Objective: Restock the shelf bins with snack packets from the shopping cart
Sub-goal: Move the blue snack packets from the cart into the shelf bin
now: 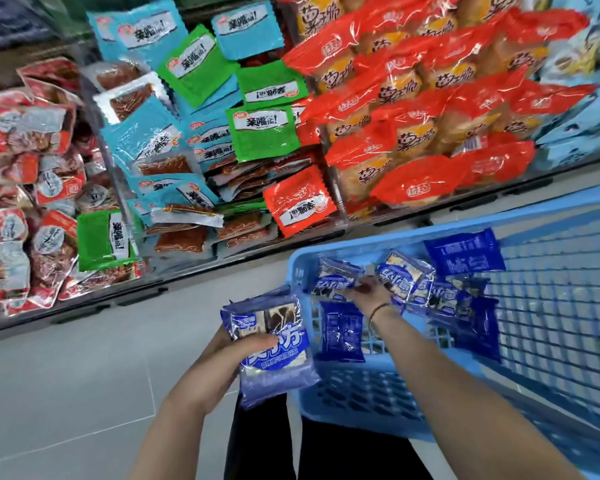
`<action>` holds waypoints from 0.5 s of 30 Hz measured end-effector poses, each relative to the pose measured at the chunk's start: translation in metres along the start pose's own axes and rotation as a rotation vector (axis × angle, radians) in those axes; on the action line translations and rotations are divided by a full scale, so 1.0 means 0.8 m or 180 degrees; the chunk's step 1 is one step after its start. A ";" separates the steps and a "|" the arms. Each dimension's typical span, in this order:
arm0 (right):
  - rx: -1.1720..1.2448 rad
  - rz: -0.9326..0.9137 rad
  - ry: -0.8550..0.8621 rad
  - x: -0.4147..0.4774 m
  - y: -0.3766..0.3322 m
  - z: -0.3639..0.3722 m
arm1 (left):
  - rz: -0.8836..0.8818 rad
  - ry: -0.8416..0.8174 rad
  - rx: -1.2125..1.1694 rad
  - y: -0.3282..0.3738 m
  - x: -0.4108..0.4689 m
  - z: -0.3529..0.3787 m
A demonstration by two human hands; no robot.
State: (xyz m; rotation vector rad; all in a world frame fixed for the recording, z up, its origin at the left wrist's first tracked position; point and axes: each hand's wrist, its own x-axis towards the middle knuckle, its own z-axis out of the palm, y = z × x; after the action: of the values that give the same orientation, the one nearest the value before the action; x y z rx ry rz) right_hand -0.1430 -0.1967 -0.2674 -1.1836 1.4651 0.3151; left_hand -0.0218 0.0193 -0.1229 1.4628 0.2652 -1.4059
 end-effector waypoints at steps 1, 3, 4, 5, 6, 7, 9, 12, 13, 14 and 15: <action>0.0060 0.0058 -0.0038 0.013 0.003 0.010 | 0.0006 0.0001 -0.0017 -0.005 0.003 -0.005; 0.0114 0.0044 0.0006 0.030 0.006 0.022 | 0.0017 0.0034 -0.0096 -0.010 0.006 -0.009; 0.0123 0.0007 0.0053 0.031 0.007 0.026 | 0.0015 0.0075 -0.0125 -0.013 0.007 -0.010; 0.0121 -0.0065 0.0080 0.030 0.007 0.028 | 0.0010 0.0116 -0.0150 -0.016 0.008 -0.010; 0.0130 -0.0145 0.0064 0.024 0.009 0.027 | 0.0000 0.0151 -0.0183 -0.019 0.008 -0.009; 0.0204 -0.0255 0.0031 0.015 0.012 0.022 | 0.0001 0.0193 -0.0234 -0.021 0.005 -0.007; 0.0255 -0.0524 0.0002 -0.009 0.015 0.002 | 0.0029 0.0285 -0.0269 -0.021 -0.001 -0.003; -0.0020 -0.0770 -0.0002 -0.062 0.005 -0.044 | 0.0091 0.0417 -0.0282 -0.015 -0.028 0.011; 0.0032 -0.0773 -0.0015 -0.078 0.001 -0.060 | 0.0140 0.0449 -0.0327 -0.012 -0.041 0.016; 0.0110 -0.0754 -0.0017 -0.095 -0.002 -0.077 | 0.0198 0.0459 -0.0370 -0.009 -0.057 0.021; 0.0207 -0.0694 -0.0035 -0.115 -0.006 -0.094 | 0.0261 0.0467 -0.0413 -0.005 -0.073 0.026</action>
State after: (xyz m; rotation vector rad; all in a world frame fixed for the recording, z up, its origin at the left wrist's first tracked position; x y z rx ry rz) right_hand -0.1995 -0.2115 -0.1641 -1.2734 1.3129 0.1233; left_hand -0.0545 0.0329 -0.0714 1.4549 0.3779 -1.1957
